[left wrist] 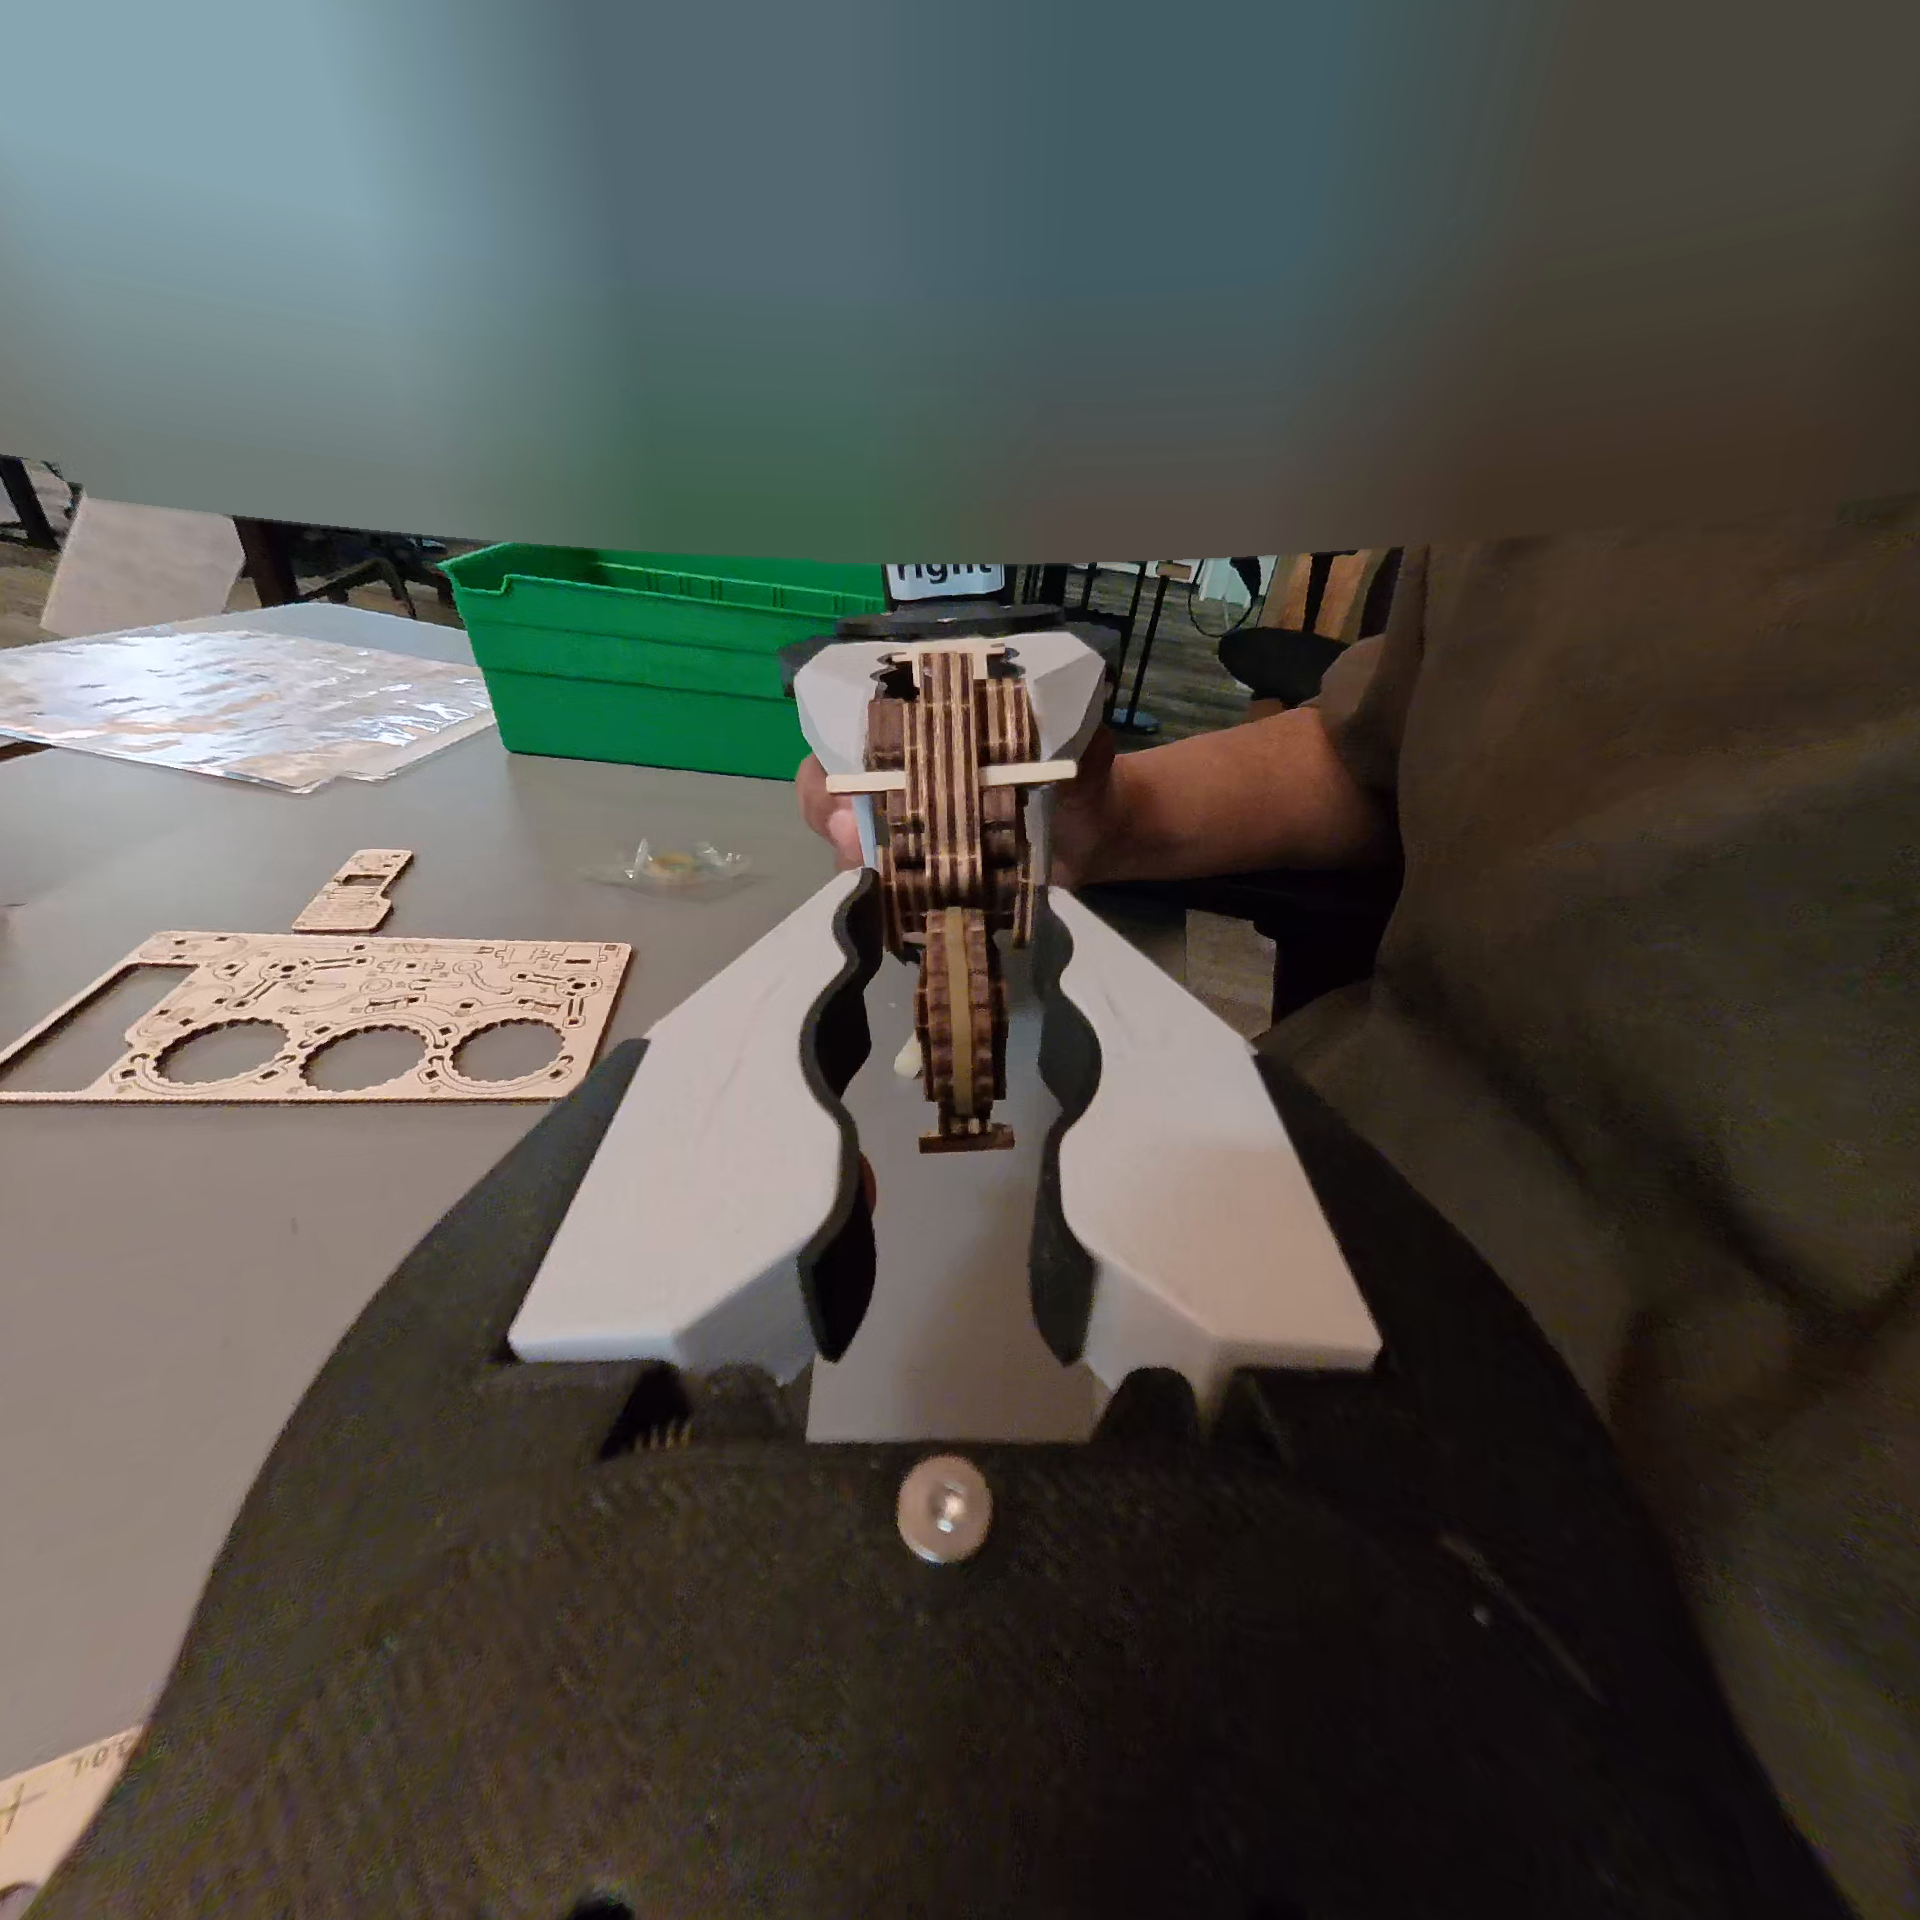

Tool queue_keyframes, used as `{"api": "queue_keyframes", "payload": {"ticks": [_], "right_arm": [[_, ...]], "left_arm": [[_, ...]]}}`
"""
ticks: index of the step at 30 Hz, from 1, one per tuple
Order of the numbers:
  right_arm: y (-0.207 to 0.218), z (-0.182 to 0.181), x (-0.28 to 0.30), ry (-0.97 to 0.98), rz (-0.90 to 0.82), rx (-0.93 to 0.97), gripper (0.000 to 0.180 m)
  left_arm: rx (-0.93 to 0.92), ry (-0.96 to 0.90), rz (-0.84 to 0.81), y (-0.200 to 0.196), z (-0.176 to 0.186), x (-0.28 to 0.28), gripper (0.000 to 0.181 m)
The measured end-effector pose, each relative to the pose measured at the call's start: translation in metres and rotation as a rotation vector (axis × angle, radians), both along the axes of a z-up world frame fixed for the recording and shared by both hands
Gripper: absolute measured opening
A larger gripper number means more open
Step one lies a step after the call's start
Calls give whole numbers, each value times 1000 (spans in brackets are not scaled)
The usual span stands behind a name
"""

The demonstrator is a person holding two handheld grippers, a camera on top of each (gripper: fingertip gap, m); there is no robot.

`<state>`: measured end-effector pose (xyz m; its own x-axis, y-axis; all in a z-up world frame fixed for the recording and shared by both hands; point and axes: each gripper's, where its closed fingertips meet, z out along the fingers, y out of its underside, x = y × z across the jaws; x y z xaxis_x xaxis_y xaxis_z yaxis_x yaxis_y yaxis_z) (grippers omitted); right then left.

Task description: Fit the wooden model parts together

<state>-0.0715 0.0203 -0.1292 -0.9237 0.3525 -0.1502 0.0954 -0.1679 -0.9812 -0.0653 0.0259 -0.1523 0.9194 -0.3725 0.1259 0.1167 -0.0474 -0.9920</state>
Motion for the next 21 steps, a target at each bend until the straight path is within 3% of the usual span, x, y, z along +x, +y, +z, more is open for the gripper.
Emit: {"api": "queue_keyframes", "payload": {"ticks": [10, 21], "right_arm": [[2, -3, -8, -49, -34, -15, 25], [0, -6, -12, -77, -41, -13, 25]], "left_arm": [[-8, -29, 17, 2, -3, -3, 34], [-21, -62, 44, 3, -4, -8, 27]]}}
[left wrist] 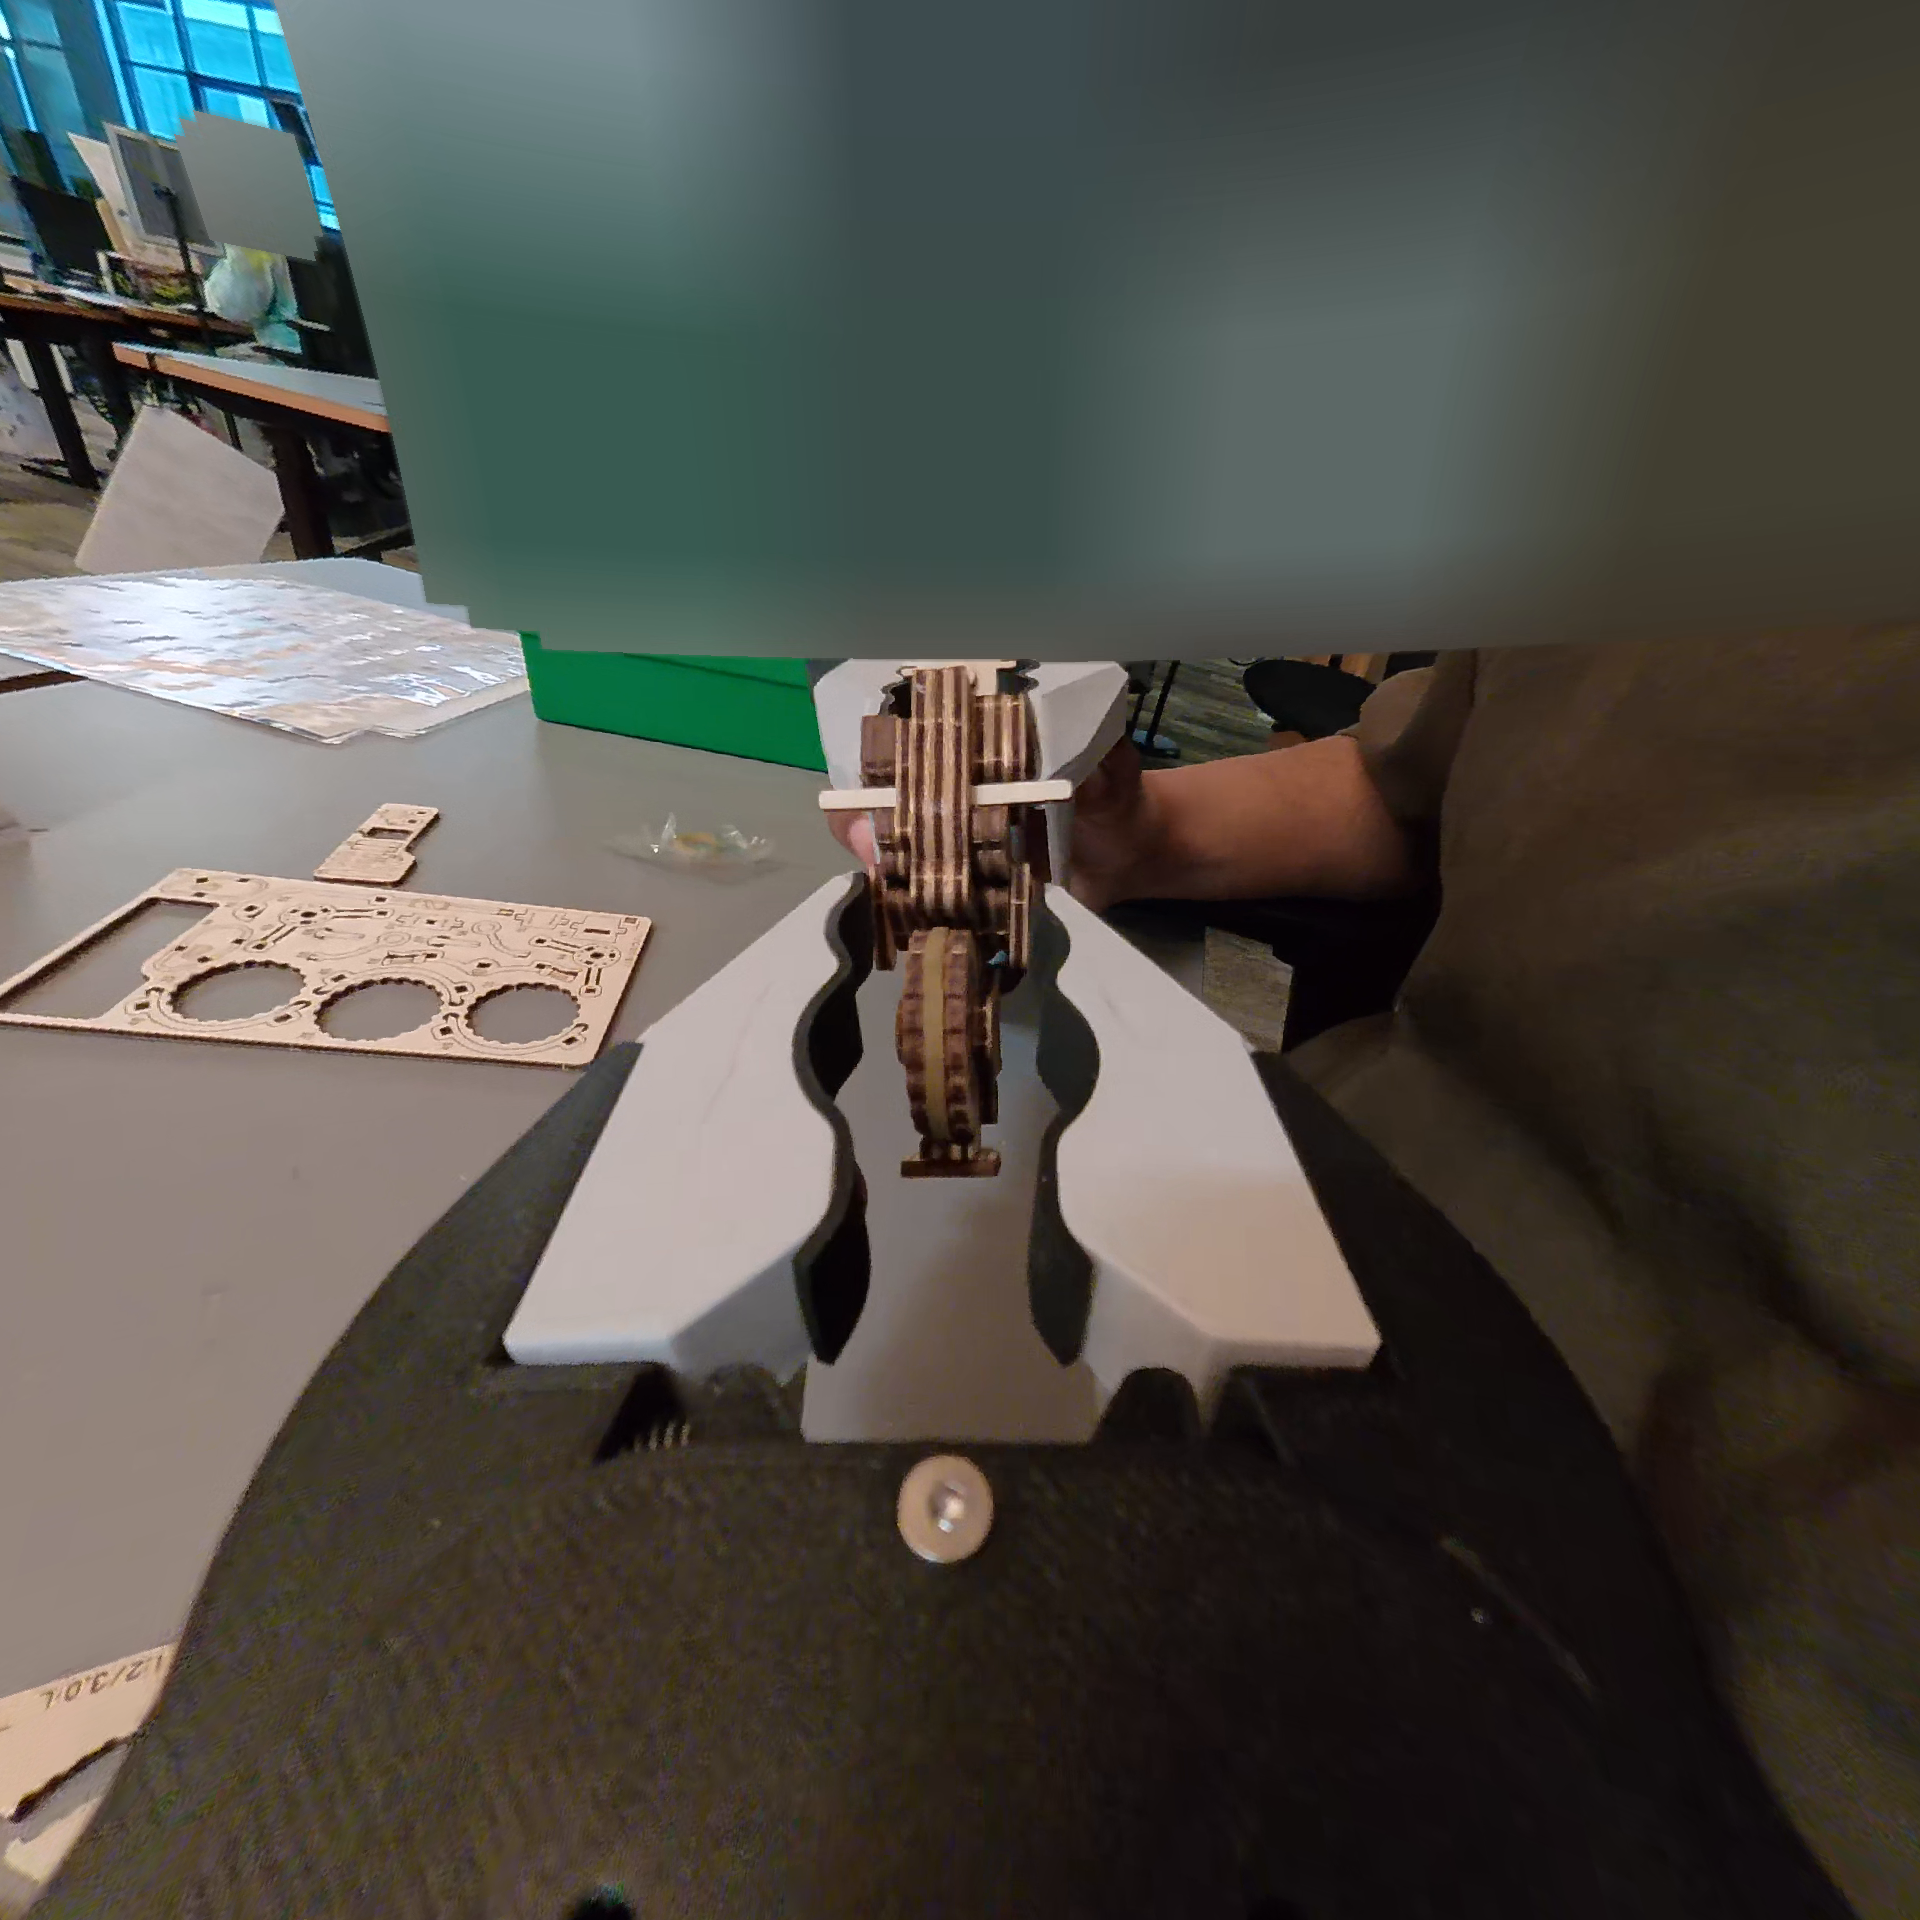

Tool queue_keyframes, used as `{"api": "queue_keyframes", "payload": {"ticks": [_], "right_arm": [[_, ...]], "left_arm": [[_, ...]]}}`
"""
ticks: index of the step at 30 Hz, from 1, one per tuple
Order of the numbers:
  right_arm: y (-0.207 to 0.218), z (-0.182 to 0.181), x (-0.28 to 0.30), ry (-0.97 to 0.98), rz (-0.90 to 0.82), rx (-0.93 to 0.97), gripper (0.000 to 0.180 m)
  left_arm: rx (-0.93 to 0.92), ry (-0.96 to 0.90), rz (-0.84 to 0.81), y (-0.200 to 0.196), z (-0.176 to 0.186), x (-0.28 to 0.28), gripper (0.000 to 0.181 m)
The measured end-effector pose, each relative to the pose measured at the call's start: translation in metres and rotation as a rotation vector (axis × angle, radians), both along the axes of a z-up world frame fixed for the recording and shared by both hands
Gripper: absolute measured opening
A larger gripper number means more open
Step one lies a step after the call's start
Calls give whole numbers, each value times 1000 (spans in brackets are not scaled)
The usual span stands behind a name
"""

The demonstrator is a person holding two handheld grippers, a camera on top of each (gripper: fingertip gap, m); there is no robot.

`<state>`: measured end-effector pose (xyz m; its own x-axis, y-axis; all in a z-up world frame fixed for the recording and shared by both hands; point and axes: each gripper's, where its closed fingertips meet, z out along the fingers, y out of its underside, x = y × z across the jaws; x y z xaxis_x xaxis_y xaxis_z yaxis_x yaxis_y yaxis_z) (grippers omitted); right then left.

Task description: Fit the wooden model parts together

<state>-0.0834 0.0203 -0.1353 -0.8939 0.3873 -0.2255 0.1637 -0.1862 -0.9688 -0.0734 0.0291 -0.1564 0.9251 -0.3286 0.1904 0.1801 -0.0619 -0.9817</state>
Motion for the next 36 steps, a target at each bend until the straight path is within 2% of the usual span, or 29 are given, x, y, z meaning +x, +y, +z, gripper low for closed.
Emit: {"api": "queue_keyframes", "payload": {"ticks": [17, 20, 23, 29, 36], "right_arm": [[4, -4, -4, -35, -5, -5, 25], [6, -4, -6, -51, -11, -16, 24], [12, -4, -11, -102, -19, -57, 25], [24, -4, -19, -210, -20, -172, 24], [22, -9, -21, -248, -18, -168, 24]], "left_arm": [[-61, -106, -23, 4, -5, -2, 27], [-73, -94, -19, 4, -9, -2, 37], [-82, -105, -12, 4, -11, -5, 40], [-96, -144, 2, 5, -13, -13, 36], [-104, -154, -5, 5, -14, -12, 34]]}}
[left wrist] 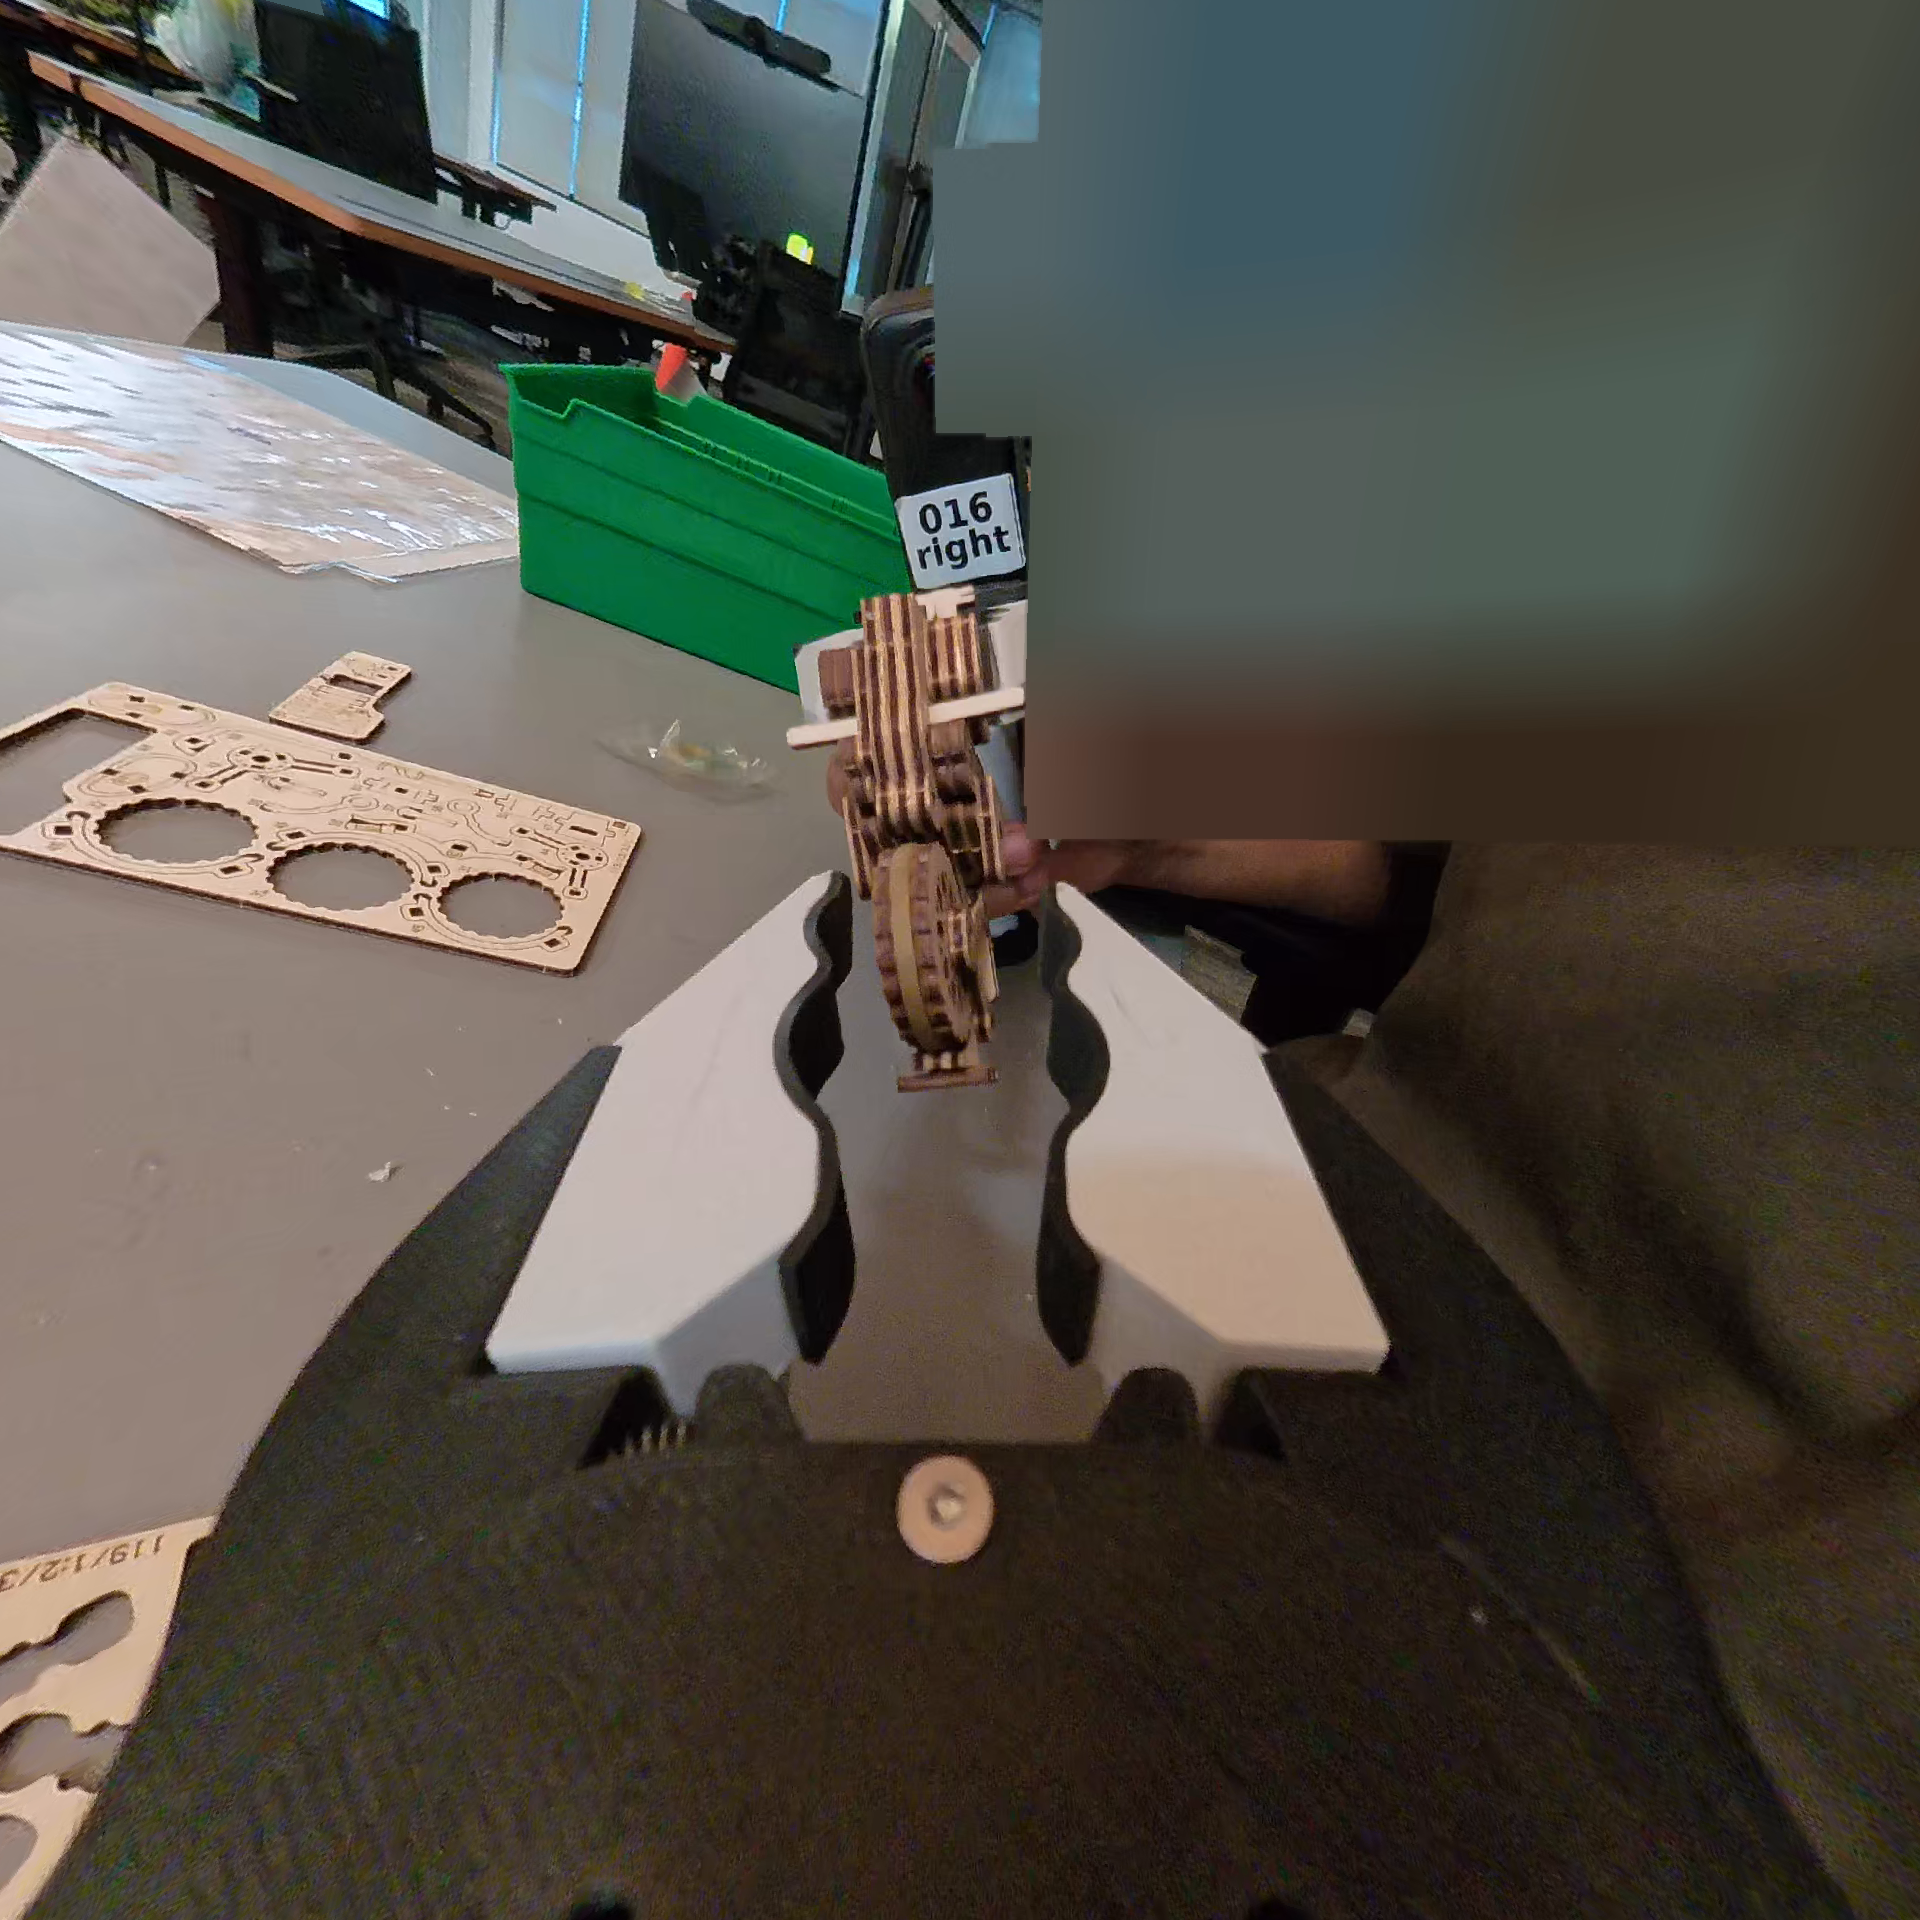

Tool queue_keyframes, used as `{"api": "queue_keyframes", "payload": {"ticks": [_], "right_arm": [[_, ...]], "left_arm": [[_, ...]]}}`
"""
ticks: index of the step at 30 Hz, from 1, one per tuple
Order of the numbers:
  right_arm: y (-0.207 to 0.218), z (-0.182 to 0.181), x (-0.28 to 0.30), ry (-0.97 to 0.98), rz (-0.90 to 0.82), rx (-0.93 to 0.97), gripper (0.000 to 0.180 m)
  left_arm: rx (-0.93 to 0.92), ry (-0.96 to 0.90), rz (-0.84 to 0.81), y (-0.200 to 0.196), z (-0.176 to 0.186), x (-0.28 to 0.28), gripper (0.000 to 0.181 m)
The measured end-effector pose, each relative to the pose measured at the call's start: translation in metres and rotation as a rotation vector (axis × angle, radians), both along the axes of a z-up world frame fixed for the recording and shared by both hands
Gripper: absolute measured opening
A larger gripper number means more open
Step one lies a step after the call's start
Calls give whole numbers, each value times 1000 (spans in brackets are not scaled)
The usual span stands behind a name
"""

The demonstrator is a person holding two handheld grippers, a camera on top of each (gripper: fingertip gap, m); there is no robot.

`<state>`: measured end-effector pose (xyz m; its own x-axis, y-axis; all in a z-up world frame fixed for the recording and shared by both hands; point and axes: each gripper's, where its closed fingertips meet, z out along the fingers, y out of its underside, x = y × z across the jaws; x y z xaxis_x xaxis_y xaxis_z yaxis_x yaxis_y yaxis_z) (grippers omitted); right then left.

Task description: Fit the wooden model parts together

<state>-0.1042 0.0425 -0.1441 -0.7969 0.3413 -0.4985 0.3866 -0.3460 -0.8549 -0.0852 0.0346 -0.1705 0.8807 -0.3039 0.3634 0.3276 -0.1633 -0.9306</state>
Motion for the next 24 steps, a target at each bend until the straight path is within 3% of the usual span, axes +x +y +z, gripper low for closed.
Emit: {"api": "queue_keyframes", "payload": {"ticks": [24], "right_arm": [[-12, -10, 2, 0, 17, 76, 24]], "left_arm": [[-23, -110, -15, 0, -1, -4, 27]]}}
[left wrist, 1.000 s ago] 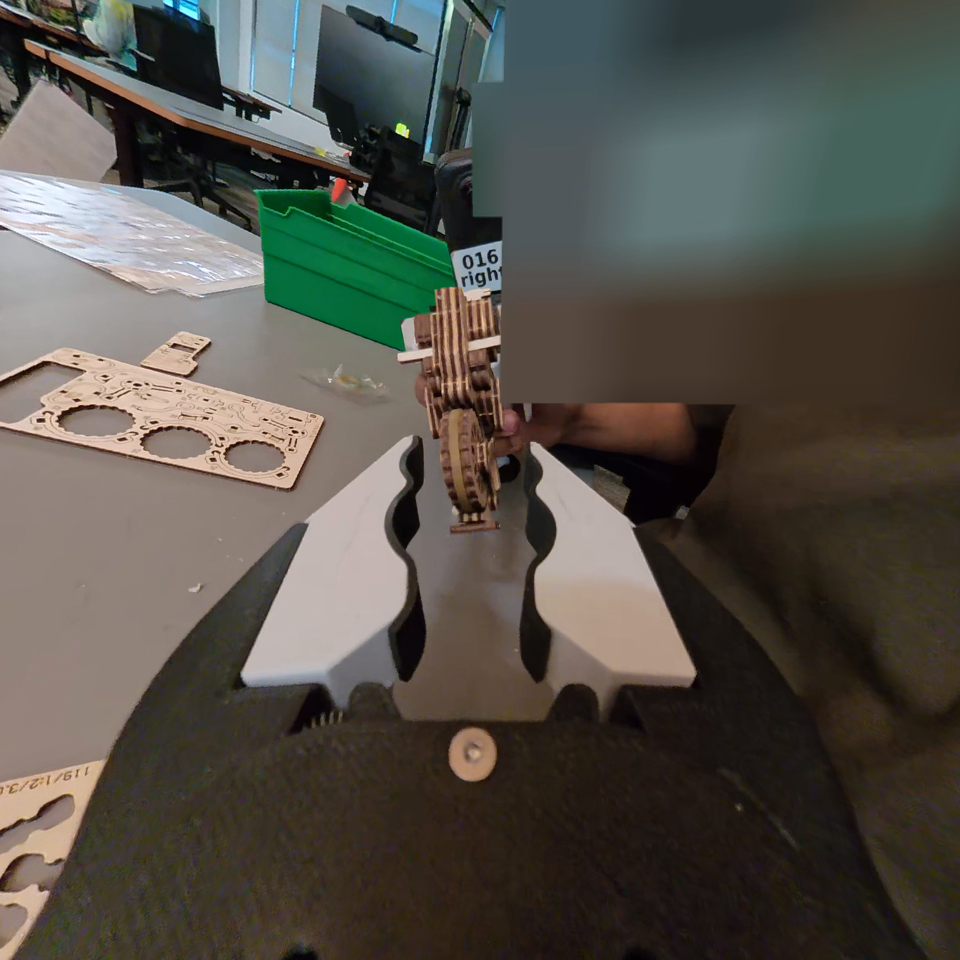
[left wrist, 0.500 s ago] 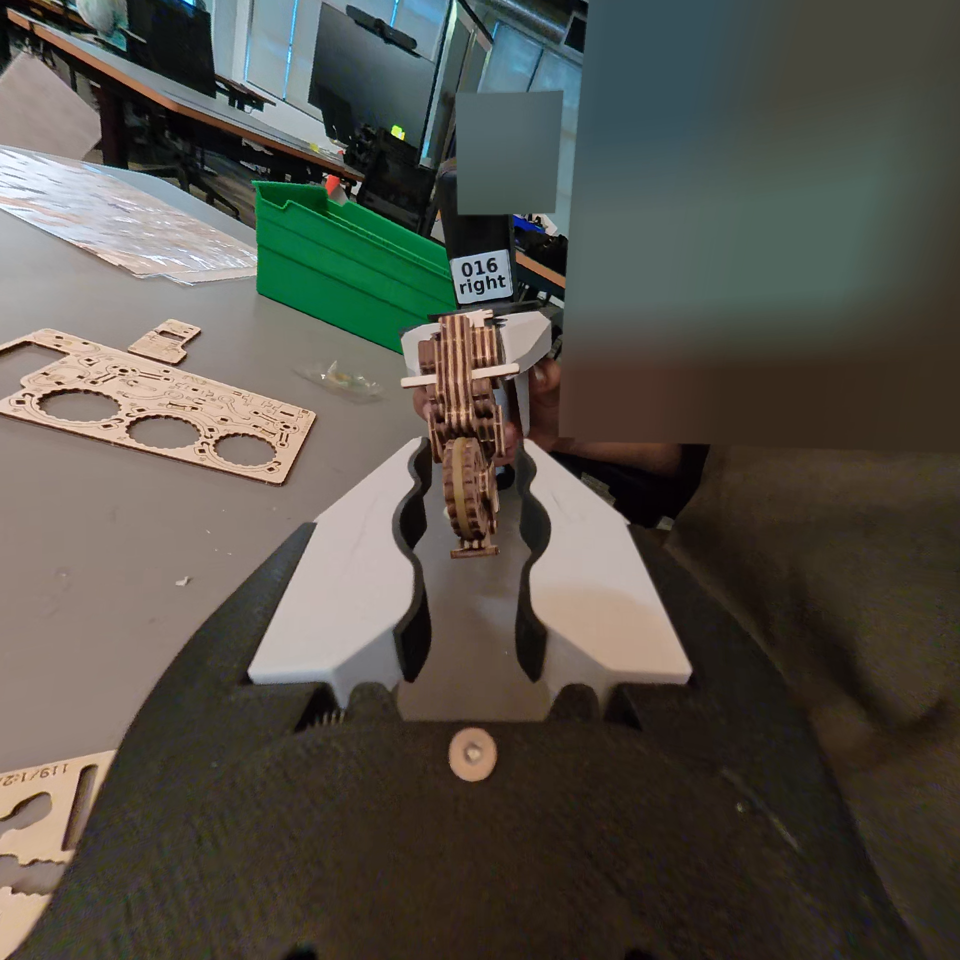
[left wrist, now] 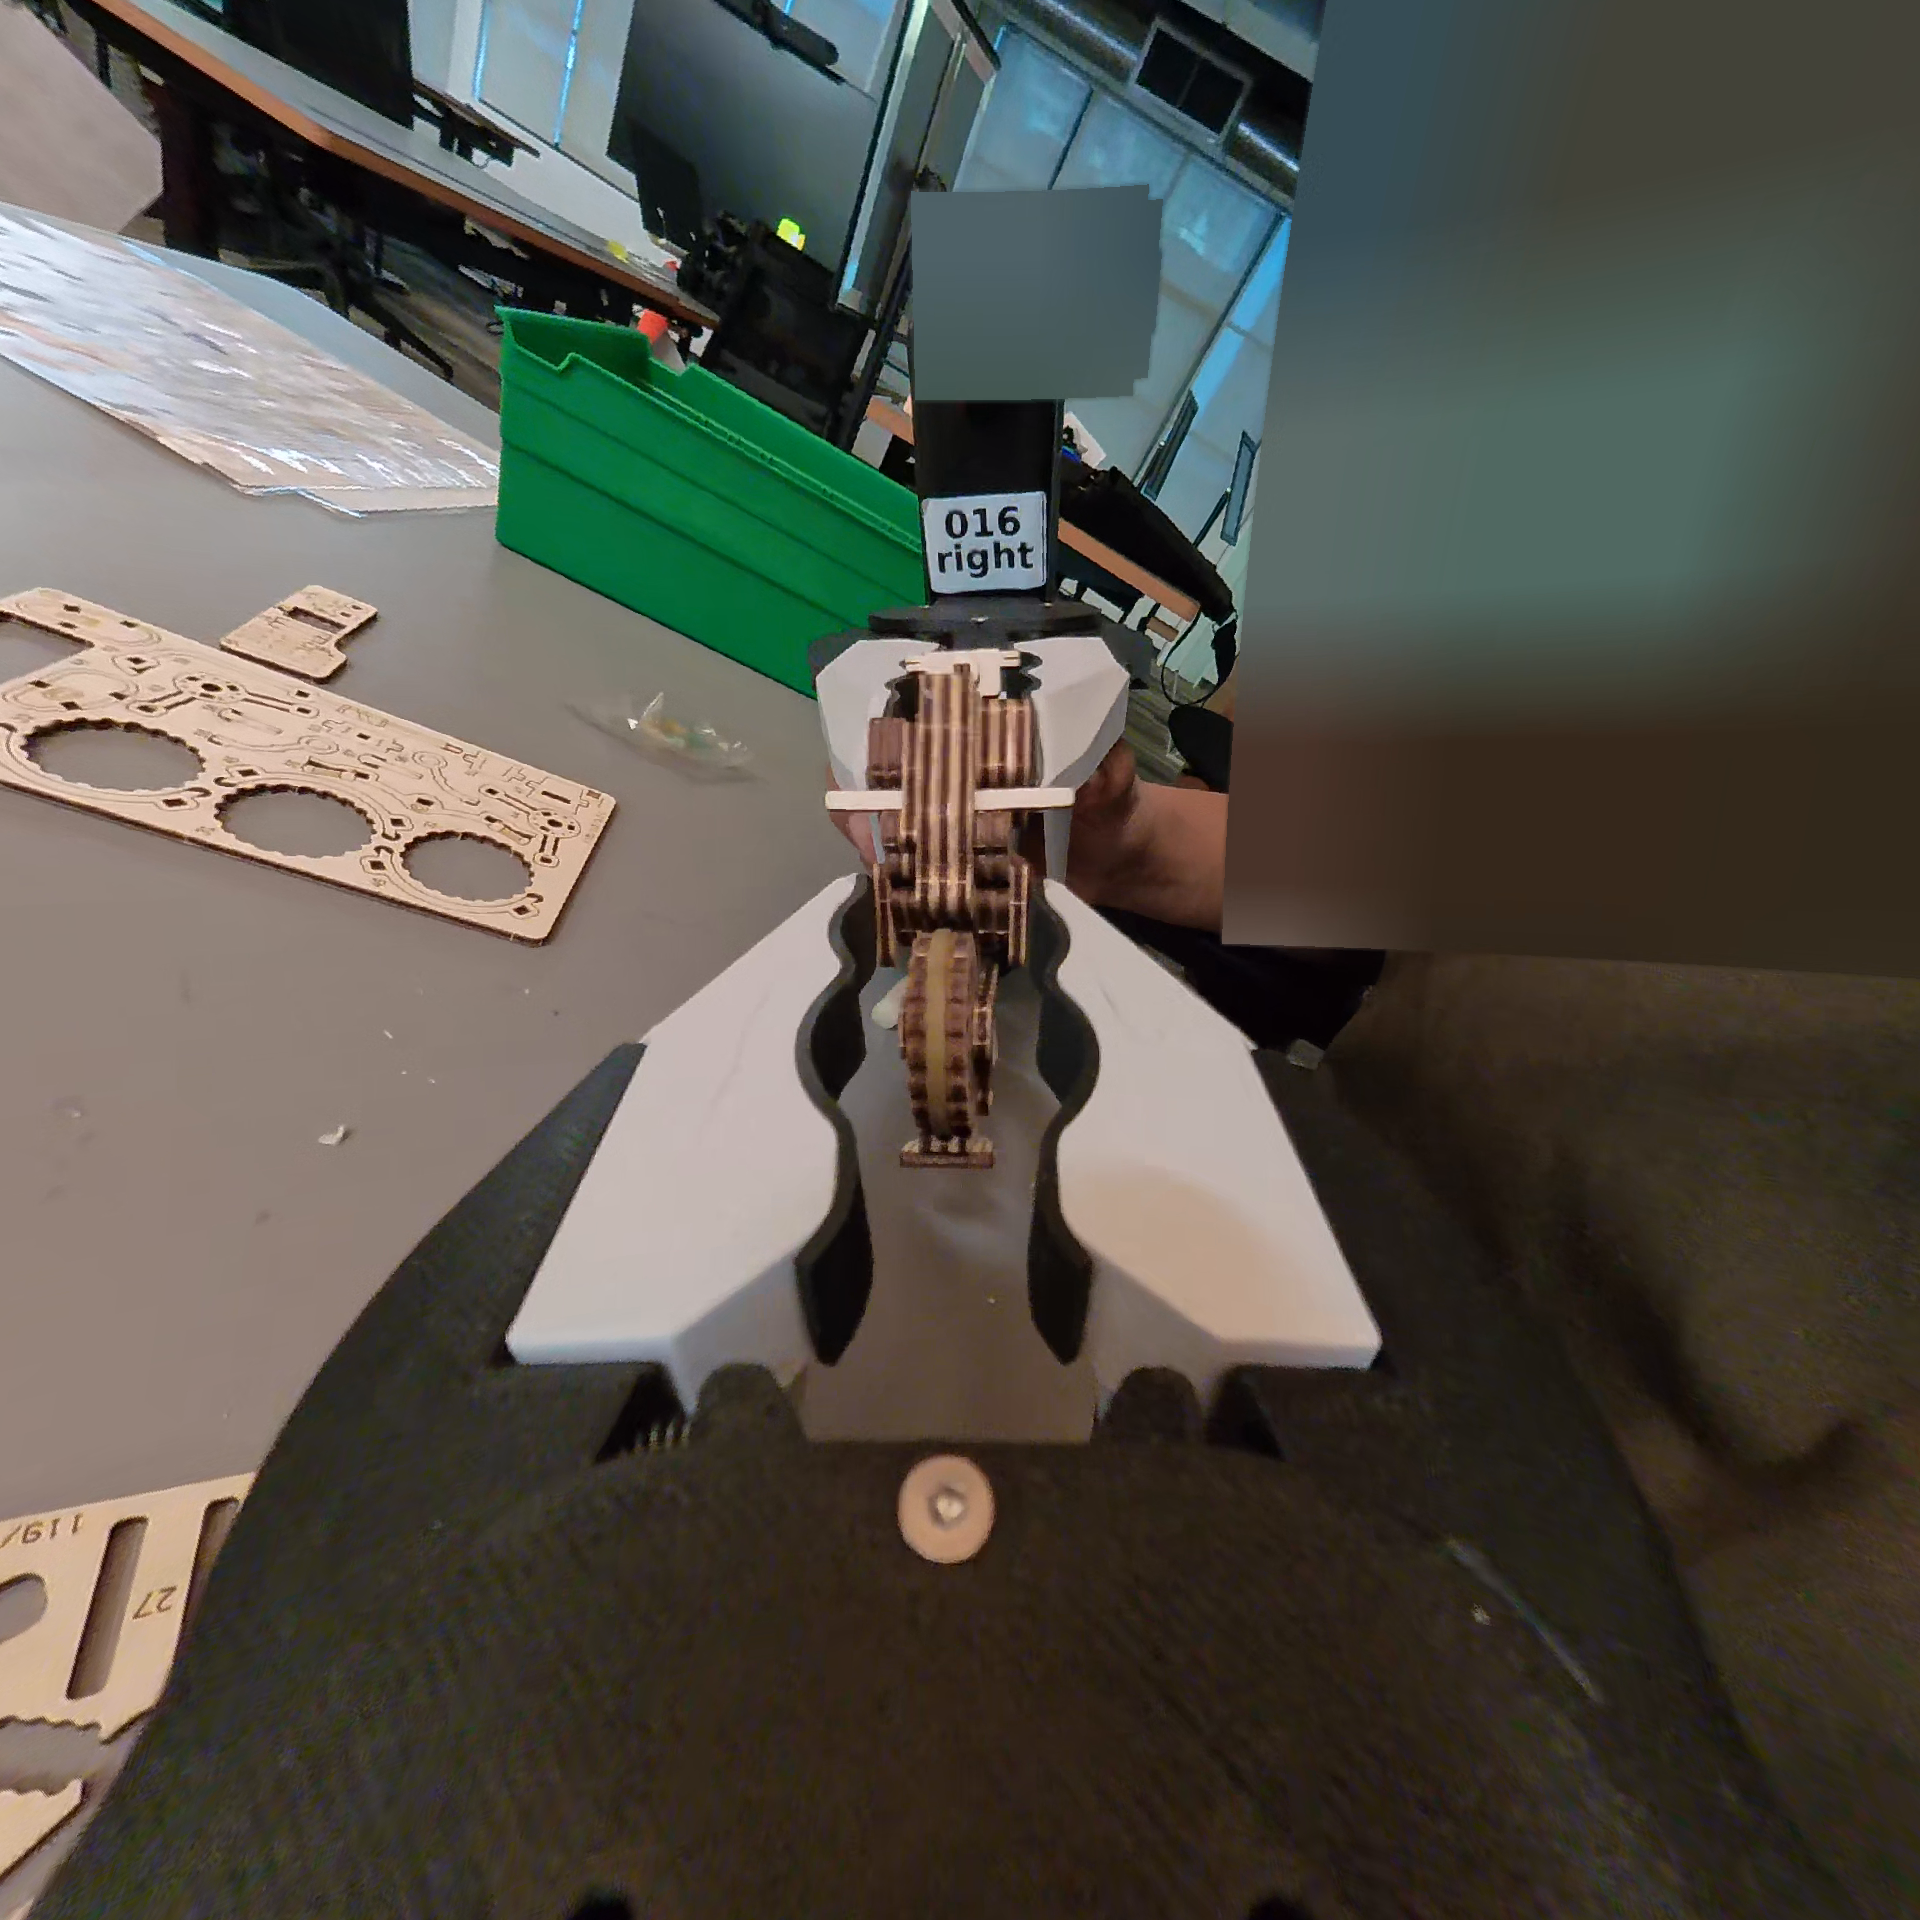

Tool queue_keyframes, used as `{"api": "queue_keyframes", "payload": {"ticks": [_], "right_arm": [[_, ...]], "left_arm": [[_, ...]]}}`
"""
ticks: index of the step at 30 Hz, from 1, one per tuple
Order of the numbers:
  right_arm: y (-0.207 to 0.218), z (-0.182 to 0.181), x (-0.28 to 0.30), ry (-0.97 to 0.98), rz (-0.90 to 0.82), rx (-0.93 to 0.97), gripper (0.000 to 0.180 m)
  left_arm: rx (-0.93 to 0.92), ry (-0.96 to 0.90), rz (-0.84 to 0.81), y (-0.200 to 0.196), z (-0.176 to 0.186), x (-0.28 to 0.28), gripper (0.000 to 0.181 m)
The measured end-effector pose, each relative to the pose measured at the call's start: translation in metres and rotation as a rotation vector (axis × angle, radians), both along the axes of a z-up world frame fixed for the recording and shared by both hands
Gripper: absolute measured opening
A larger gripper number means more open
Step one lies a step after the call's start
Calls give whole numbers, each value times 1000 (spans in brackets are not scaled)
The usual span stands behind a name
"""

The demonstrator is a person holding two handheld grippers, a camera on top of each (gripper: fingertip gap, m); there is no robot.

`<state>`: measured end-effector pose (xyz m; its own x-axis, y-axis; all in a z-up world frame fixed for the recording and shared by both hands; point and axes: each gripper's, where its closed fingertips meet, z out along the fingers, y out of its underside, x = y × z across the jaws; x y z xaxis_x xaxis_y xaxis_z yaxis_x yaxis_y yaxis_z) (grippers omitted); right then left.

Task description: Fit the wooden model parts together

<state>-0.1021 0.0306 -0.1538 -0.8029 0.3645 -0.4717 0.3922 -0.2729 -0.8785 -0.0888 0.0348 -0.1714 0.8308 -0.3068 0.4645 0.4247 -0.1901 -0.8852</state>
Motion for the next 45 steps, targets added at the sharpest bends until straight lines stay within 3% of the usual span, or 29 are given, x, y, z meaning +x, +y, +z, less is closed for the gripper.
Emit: {"api": "queue_keyframes", "payload": {"ticks": [21, 31, 39, 45], "right_arm": [[1, 1, 1, -2, 4, -9, 24], [6, 2, 1, -2, 2, -7, 24], [4, -11, 6, 71, 4, 200, 25], [-15, -26, 24, 300, 57, 509, 25]], "left_arm": [[1, -3, -6, 0, 1, 2, 27], [35, 9, 26, -1, 6, -6, 37], [117, 144, 21, -7, 18, -1, 47], [107, 345, -45, -10, 6, 17, 44]]}}
